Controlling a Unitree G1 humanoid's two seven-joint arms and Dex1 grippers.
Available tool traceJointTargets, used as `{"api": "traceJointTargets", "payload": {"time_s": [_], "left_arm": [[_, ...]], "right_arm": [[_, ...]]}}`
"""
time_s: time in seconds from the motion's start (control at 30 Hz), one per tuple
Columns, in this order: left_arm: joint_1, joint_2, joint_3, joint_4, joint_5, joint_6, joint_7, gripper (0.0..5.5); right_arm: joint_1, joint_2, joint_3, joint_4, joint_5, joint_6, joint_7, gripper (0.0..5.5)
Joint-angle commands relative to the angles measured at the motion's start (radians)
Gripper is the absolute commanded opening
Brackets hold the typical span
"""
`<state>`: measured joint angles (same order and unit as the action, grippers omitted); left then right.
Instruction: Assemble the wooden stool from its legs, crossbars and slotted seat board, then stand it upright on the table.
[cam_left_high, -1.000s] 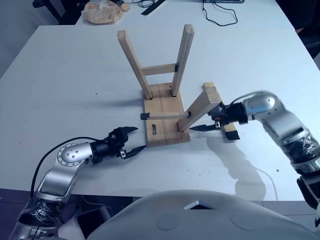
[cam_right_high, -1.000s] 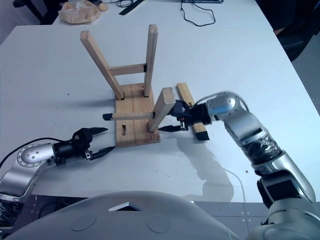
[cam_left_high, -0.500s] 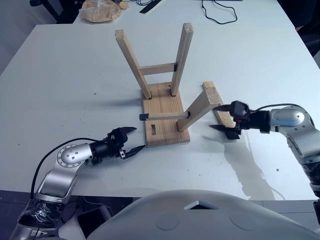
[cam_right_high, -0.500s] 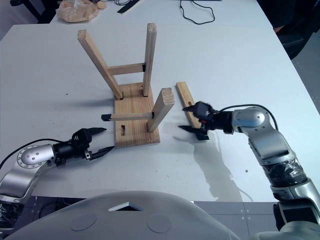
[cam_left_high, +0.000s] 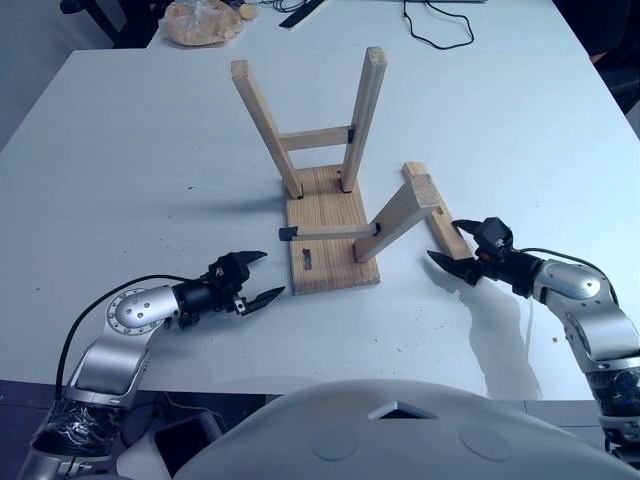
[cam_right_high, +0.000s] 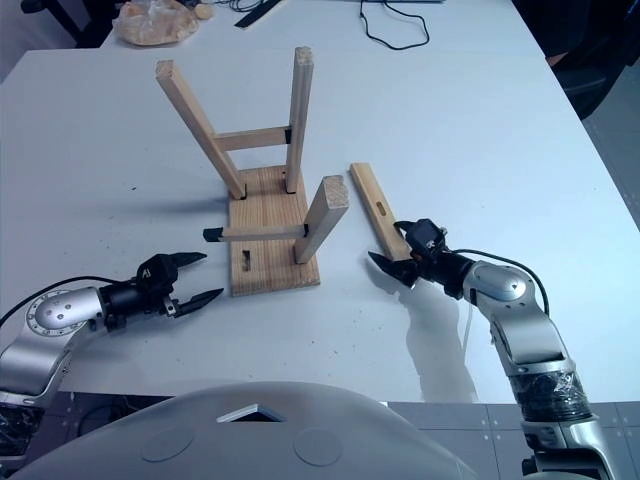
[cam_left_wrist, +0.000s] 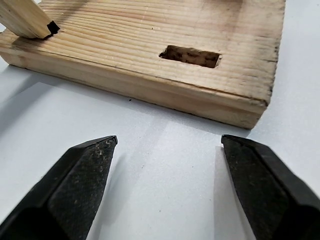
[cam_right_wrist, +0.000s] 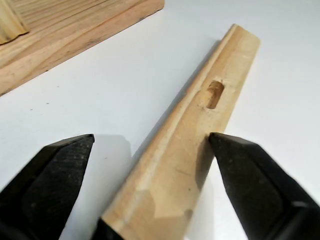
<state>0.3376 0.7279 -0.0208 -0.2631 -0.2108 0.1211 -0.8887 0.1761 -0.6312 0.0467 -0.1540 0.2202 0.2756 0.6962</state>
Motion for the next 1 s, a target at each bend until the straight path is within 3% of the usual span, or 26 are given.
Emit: {"api": "traceJointTargets", "payload": {"time_s": [0.03,0.33,0.7,0.83,1.0], "left_arm": [[-0.016,0.013,0.008,0.012,0.010,0.007,-0.001,3.86],[-0.023,0.013,0.010,0.025,0.015,-0.002,0.004,3.86],[-0.032,0.006,0.014,0.043,0.021,-0.014,0.020,3.86],[-0.055,-0.002,0.081,0.044,-0.022,0.002,0.045,3.86],[-0.158,-0.036,0.254,0.084,-0.117,0.089,0.165,3.86]], "right_arm": [[0.027,0.031,0.009,0.090,-0.051,0.035,-0.062,4.25],[-0.001,0.068,-0.038,0.131,-0.023,0.041,-0.089,4.25],[-0.003,0.089,-0.039,0.119,-0.003,0.034,-0.060,2.48],[-0.017,0.109,-0.052,0.116,0.007,0.027,-0.074,2.05],[-0.046,0.139,-0.097,0.099,0.044,0.026,-0.096,2.04]]}}
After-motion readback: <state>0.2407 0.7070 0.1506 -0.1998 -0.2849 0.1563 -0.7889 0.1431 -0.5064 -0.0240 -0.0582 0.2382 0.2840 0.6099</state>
